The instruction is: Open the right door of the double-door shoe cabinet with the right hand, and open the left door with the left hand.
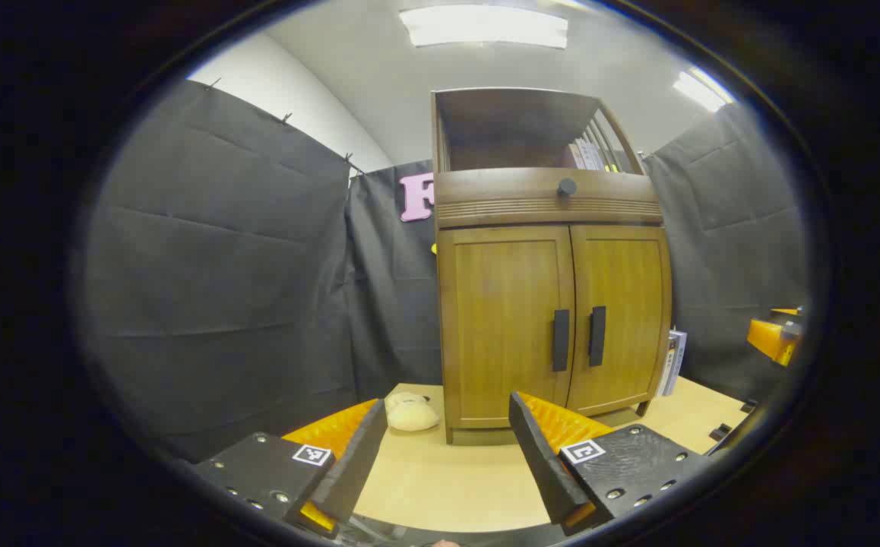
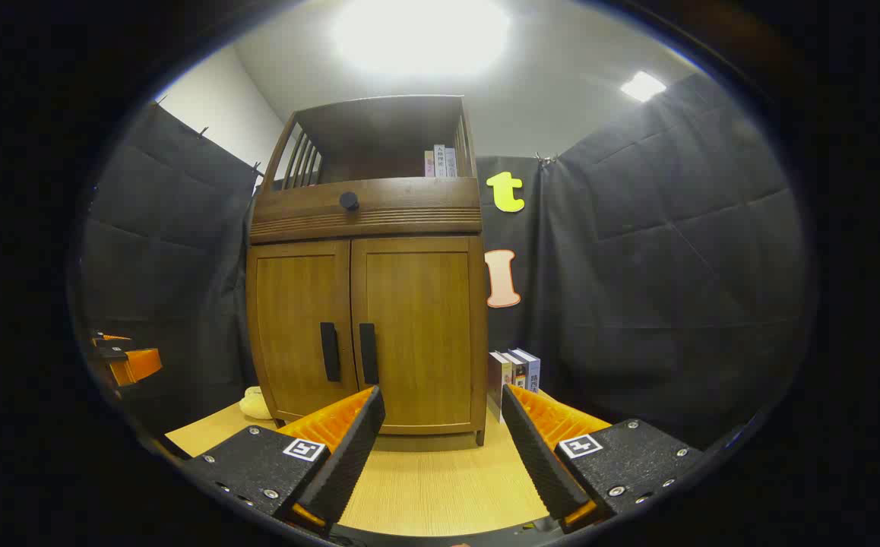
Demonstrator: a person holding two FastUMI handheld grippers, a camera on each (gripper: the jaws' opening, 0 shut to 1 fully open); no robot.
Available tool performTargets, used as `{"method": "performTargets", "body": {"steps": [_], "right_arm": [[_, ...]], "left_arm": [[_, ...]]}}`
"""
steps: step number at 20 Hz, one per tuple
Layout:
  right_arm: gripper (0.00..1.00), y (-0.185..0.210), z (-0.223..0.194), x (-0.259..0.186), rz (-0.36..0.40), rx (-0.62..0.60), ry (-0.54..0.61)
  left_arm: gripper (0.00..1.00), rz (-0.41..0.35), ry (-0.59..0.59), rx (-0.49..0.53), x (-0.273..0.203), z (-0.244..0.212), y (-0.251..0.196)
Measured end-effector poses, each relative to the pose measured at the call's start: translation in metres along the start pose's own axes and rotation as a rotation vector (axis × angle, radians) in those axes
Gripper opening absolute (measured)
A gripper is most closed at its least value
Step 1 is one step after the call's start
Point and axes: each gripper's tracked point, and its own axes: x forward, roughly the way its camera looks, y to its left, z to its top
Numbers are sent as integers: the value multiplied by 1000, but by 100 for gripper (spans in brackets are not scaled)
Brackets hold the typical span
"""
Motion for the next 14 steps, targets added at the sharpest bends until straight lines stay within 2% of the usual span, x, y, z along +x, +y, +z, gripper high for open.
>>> {"method": "performTargets", "body": {"steps": [10, 11, 12, 14], "right_arm": [[96, -27, -12, 0, -53, -8, 25], [96, -29, -12, 0, -56, -8, 25], [96, -31, -12, 1, -60, -7, 25], [96, -33, -13, 3, -64, -8, 23]], "left_arm": [[93, 12, -2, 10, 0, 0, 2], [99, 12, -4, 11, 0, 0, 2], [93, 11, -5, 10, 0, 0, 2], [93, 12, -4, 4, 1, -1, 2]]}}
